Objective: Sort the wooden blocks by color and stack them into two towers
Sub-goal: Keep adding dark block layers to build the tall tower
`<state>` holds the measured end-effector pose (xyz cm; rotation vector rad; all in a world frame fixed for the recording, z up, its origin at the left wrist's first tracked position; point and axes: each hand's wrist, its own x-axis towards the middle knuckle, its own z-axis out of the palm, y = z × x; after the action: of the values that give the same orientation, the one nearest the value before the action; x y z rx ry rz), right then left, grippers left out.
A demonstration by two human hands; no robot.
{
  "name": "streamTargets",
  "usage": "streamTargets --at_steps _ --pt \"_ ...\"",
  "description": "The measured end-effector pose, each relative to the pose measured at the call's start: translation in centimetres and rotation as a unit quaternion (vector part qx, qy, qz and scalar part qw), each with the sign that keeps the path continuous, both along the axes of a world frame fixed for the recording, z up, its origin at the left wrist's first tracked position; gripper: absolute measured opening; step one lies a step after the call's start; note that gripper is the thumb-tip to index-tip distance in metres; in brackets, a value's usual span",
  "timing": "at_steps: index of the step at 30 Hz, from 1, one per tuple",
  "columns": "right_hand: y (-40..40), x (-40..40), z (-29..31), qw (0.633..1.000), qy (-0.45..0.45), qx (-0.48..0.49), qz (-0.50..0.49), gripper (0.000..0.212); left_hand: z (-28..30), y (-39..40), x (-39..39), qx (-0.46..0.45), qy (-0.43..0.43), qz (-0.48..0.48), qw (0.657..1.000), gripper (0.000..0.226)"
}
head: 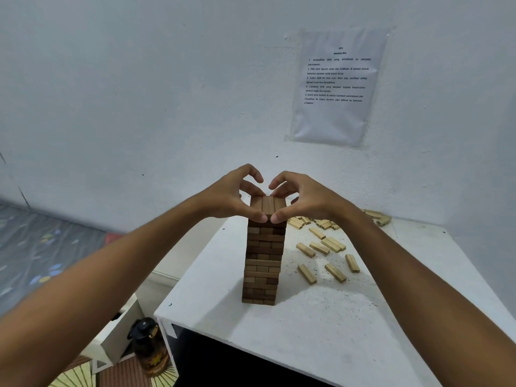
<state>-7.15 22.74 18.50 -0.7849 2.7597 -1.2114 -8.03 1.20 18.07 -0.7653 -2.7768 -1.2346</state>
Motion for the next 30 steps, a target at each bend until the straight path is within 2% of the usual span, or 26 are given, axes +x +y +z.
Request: streamTargets --at_steps 30 --pt "0.0 0.01 -0.18 1.0 -0.002 -0.002 0.004 0.063 0.12 -0.15 0.23 -0.009 -0.004 -0.01 1.0 0.075"
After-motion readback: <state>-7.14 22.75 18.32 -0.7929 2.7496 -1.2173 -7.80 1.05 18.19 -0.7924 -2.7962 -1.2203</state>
